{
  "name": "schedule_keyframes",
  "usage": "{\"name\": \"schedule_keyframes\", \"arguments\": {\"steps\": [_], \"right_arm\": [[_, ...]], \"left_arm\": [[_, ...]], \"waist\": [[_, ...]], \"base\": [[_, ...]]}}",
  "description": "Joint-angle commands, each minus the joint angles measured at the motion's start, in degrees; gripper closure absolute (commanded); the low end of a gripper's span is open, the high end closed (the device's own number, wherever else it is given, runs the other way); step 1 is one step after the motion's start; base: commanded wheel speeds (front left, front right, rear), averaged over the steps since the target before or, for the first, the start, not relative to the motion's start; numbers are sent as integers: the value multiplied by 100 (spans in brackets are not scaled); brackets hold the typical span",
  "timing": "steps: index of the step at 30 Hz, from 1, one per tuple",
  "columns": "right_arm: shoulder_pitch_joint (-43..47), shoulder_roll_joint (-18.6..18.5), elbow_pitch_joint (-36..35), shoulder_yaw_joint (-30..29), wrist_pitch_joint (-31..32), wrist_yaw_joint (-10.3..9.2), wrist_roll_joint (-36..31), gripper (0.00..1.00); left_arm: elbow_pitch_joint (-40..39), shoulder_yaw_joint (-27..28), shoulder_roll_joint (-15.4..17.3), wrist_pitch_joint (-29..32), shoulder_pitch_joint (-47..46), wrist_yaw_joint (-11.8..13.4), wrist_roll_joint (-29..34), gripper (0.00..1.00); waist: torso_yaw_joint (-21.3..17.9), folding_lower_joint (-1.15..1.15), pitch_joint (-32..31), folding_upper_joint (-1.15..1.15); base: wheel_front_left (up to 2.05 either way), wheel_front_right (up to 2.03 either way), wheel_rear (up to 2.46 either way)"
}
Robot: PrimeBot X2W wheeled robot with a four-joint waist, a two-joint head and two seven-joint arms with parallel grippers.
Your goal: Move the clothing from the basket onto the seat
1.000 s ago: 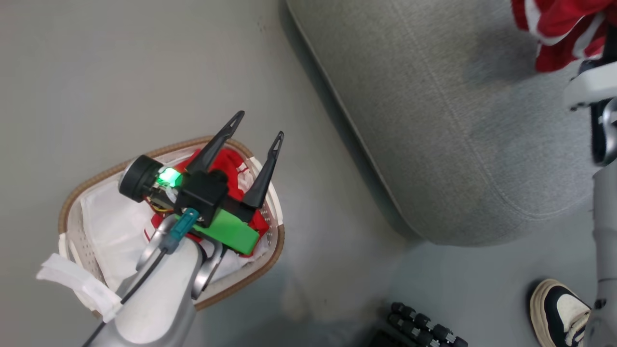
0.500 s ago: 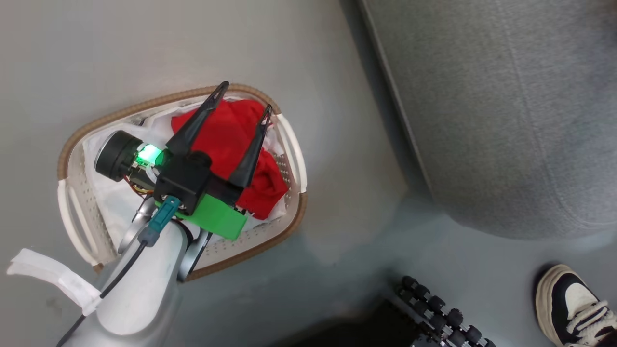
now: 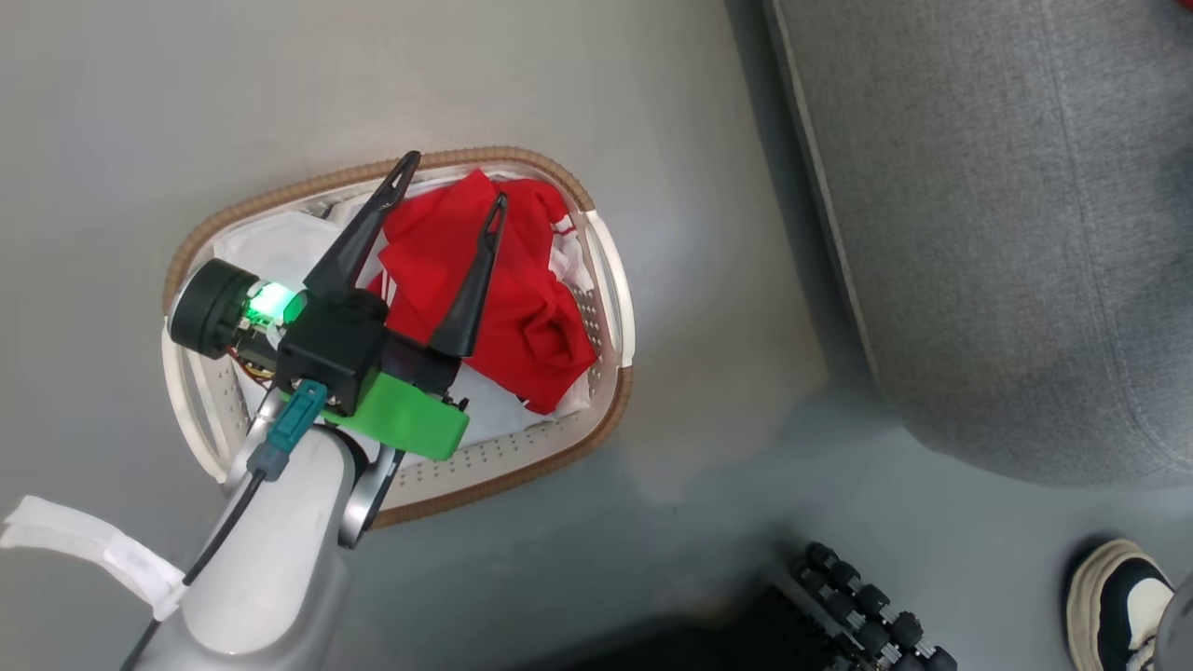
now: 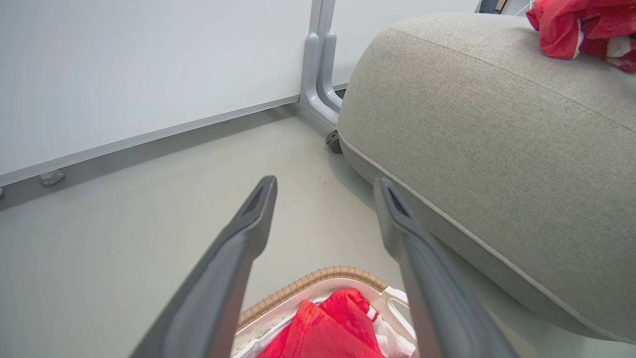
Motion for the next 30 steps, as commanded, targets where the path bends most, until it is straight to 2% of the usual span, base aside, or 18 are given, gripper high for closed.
{"name": "schedule_keyframes", "arguments": {"steps": [1, 15, 20, 30], "right_arm": [[204, 31, -82, -3, -11, -8, 93, 0], [1920, 444, -1038, 489, -11, -8, 833, 0], [2262, 570, -1208, 1004, -11, -7, 996, 0], [2376, 813, -1390, 2010, -11, -8, 1319, 0]], "left_arm": [[17, 12, -28, 3, 92, -18, -33, 0], [160, 372, -361, 3, 484, -18, 38, 0], [285, 587, -499, 3, 637, -18, 62, 0], [600, 1267, -798, 3, 981, 28, 183, 0]], "waist": [[4, -1, -228, 0], [363, -1, -1235, 0], [664, -1, -1565, 0], [1391, -1, -2103, 0]], "base": [[0, 0, 0], [0, 0, 0], [0, 0, 0], [0, 0, 0]]}}
